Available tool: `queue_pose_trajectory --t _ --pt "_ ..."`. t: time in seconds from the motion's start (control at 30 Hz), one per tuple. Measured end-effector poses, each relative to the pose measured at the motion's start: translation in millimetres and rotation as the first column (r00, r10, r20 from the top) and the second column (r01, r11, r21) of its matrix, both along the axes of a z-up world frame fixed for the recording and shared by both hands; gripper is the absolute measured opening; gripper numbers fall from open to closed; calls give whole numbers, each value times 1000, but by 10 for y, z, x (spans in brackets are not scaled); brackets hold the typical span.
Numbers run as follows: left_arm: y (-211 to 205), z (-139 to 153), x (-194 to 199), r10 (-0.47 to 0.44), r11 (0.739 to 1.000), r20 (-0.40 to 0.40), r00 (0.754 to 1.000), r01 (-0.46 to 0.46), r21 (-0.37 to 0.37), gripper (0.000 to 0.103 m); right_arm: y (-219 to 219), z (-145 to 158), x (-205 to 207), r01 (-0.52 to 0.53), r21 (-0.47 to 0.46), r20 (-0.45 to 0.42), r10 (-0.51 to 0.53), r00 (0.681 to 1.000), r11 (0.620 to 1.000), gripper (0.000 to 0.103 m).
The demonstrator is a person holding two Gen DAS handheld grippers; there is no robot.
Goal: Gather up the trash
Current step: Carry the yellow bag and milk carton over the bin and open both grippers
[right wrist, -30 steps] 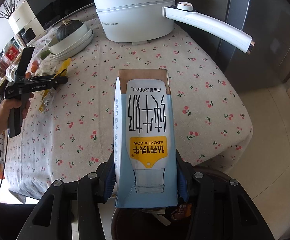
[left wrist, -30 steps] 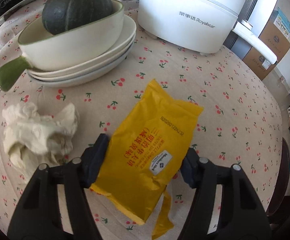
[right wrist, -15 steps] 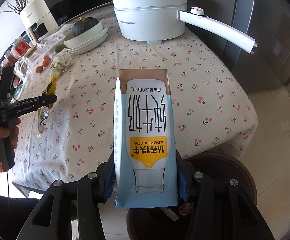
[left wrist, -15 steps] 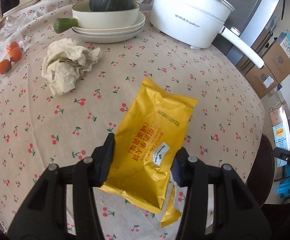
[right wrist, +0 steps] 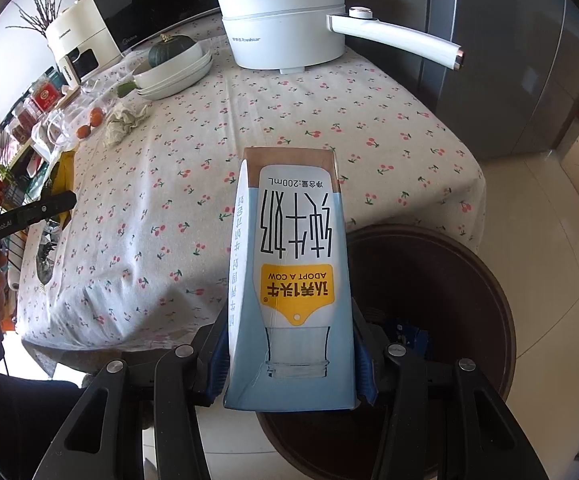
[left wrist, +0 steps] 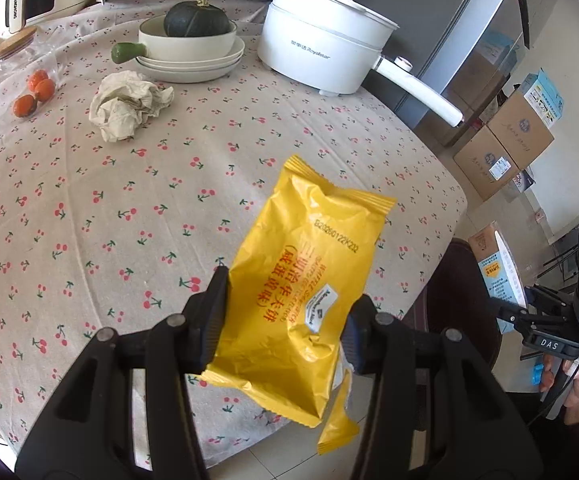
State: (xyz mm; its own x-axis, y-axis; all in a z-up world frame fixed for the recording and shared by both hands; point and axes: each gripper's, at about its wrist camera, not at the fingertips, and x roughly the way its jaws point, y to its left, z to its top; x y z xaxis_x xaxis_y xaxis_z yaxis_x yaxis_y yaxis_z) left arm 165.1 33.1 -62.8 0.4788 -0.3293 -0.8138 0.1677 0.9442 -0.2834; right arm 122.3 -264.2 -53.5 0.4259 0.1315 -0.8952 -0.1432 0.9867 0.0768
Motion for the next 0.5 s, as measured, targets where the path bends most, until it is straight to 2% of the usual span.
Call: queue_pose_trajectory --t 0.23,0.5 --pt "-294 -38 -185 -65 998 -14 998 64 -28 51 -457 -63 -296 96 8 9 -96 995 995 52" --pt "-761 -136 -321 -173 985 -27 985 173 2 51 -951 -230 -495 209 16 -24 -208 978 978 52"
